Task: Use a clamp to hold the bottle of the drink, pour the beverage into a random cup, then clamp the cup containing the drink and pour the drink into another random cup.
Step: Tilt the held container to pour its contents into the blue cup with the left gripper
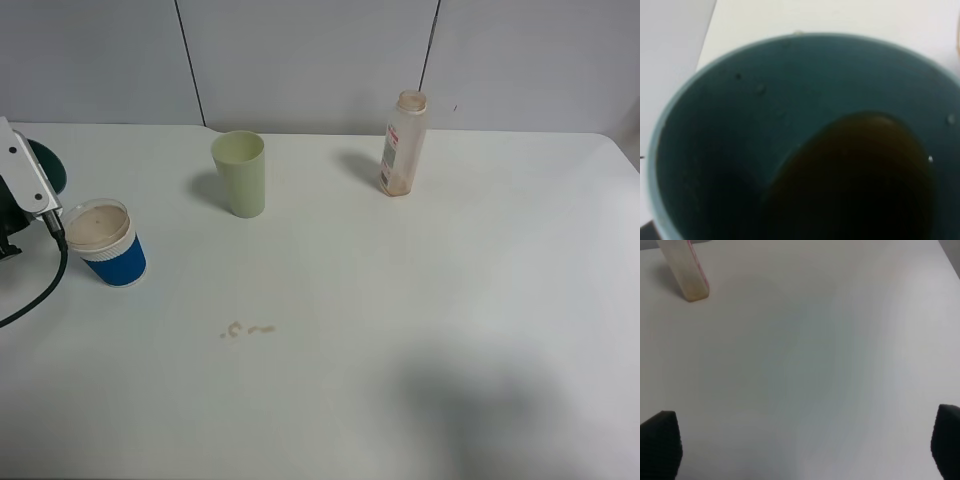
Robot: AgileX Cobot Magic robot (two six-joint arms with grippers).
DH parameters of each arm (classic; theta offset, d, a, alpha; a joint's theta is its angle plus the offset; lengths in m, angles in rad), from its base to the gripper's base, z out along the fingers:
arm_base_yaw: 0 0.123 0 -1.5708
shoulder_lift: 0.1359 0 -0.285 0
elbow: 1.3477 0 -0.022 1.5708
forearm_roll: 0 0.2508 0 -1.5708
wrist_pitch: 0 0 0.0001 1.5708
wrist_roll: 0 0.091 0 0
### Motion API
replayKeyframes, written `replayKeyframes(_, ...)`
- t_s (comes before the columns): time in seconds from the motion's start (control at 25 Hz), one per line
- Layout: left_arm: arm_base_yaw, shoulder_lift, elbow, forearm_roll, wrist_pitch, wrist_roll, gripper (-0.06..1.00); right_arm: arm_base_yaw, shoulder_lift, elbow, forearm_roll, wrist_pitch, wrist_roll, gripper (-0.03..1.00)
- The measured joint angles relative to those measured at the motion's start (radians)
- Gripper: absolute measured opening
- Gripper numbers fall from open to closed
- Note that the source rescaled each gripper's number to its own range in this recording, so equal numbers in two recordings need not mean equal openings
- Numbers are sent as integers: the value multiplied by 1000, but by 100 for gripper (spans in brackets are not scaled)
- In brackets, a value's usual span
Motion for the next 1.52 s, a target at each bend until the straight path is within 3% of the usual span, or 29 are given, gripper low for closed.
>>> replayKeyframes(1.52, -35, 0, 0, 195, 1, 8, 1, 0, 0, 0, 0, 0, 0, 100)
